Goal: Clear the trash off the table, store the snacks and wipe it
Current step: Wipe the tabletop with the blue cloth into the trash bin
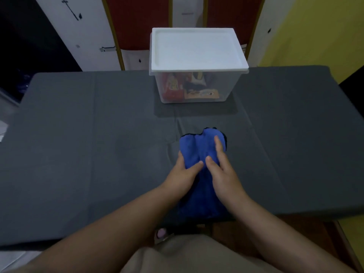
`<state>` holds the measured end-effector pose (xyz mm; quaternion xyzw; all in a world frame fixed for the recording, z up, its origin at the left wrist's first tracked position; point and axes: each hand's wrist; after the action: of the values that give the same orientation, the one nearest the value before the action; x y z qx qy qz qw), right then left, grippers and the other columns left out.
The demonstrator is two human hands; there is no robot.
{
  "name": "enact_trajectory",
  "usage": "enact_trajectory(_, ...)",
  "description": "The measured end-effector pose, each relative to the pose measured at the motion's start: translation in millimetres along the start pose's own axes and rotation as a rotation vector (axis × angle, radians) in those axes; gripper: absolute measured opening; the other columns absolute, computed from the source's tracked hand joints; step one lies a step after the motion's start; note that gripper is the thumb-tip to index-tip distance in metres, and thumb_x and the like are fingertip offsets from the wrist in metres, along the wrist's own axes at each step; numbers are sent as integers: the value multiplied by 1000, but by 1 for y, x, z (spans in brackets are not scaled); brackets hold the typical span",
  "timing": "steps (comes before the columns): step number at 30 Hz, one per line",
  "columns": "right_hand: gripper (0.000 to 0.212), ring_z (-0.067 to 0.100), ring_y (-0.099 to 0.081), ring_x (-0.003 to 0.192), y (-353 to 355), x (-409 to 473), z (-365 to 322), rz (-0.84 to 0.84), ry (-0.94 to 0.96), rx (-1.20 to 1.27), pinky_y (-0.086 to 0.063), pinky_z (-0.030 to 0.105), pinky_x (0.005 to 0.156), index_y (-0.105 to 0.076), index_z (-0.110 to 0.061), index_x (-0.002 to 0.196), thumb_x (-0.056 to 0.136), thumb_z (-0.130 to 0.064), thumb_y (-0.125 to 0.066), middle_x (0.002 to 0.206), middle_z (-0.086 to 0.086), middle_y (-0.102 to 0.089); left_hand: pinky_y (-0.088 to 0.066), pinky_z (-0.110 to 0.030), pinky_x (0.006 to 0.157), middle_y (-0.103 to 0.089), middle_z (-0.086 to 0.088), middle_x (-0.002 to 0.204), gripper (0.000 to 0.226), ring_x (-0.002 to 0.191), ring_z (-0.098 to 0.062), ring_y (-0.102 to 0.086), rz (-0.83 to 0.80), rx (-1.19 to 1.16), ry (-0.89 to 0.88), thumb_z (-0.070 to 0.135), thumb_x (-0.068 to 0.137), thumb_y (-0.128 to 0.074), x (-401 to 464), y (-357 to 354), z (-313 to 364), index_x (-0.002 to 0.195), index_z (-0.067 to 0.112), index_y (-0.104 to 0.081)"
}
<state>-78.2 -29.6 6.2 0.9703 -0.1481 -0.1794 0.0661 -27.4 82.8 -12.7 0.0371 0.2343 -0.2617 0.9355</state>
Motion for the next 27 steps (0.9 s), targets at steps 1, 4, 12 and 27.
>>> enact_trajectory(1,67,-21,-39,111,4,2,-3,-8,-9,3,-38,9,92,-8,-53,141,98,-17,-45,131,-35,-29,-48,-26,90,-60,12,123,46,110,-6,-58,27,-1,9,23,92,-54,1,3,3,135,35,-40)
enact_trajectory(4,85,-3,-55,91,18,11,-10,7,-53,-24,-45,18,77,4,-57,141,95,-10,-49,126,-23,-37,-52,-26,82,-64,7,117,41,103,-9,-63,133,-48,9,15,92,-51,5,7,9,127,35,-48)
enact_trajectory(12,67,3,-43,107,32,41,3,-22,-14,-377,-36,18,89,-26,-39,146,91,-20,-59,133,-8,-38,-42,-32,102,-47,7,140,66,122,-13,-50,322,191,-49,14,91,-51,25,2,2,147,31,-21)
enact_trajectory(27,58,27,-43,133,22,35,45,-98,282,-1306,-40,48,105,-48,-21,137,88,-47,-31,146,9,-44,17,-44,113,22,5,156,66,138,-11,29,71,1371,-175,52,93,-10,30,3,-31,143,23,21)
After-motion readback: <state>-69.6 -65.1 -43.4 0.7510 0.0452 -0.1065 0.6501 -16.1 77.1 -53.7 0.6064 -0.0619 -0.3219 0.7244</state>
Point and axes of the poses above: each hand's wrist, its own x-axis towards the middle knuckle, its own y-axis out of the back of the hand, z = x × y
